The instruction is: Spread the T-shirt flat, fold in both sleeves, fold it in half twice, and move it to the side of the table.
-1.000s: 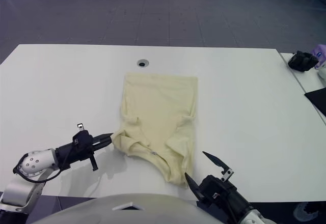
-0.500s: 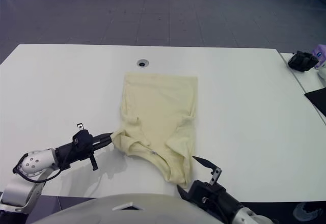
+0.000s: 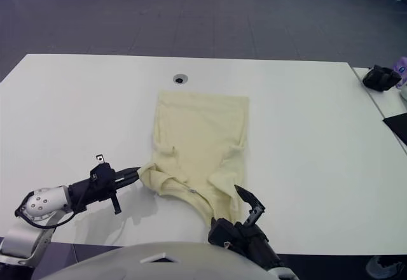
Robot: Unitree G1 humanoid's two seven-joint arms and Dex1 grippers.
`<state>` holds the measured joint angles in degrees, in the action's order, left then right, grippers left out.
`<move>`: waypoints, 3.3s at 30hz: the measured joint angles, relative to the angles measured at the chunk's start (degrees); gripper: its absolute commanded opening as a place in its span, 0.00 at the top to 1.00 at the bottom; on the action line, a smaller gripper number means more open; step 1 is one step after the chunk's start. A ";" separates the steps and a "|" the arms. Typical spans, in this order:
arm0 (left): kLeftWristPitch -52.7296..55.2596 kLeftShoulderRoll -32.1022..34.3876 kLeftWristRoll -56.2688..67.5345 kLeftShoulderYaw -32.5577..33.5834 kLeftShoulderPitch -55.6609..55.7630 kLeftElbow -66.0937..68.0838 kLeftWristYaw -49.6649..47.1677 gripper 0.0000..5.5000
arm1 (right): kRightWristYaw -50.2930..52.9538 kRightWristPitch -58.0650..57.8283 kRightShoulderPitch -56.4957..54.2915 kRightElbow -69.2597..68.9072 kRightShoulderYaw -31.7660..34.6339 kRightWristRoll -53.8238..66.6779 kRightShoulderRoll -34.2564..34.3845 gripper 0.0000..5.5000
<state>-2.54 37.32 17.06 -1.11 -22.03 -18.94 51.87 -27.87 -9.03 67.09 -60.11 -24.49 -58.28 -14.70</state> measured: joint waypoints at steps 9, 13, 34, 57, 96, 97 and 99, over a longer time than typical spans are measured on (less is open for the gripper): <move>0.01 -0.08 -0.01 0.01 0.01 -0.04 -0.04 1.00 | -9.06 -3.94 -17.26 6.22 25.55 30.00 -1.18 0.02; -0.04 -0.37 -0.10 0.00 0.80 0.09 -0.65 1.00 | -0.52 13.53 -16.76 20.92 32.17 40.22 -0.79 0.02; -2.01 -2.39 -2.30 -1.69 -2.02 -0.03 -2.99 1.00 | 4.01 37.92 -27.31 54.74 40.92 50.92 -15.34 0.02; -2.27 -2.95 -3.41 -2.77 0.31 1.79 -3.82 1.00 | -1.98 29.47 -37.65 38.02 20.46 44.50 -17.40 0.02; -3.57 -3.61 -3.85 -3.10 -0.46 3.32 -4.98 1.00 | -1.64 24.79 -33.73 29.51 24.08 46.90 -18.79 0.02; -3.57 -3.59 -3.85 -3.09 -0.46 3.43 -4.98 1.00 | -1.55 24.56 -33.39 29.52 25.95 47.75 -18.87 0.02; -3.59 -3.58 -3.84 -2.99 -0.51 3.48 -4.98 1.00 | -1.67 25.18 -31.37 29.52 30.51 49.75 -19.86 0.02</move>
<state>-6.12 33.74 13.22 -4.10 -22.54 -15.46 46.89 -29.54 16.15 35.73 -30.59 6.03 -8.53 -34.57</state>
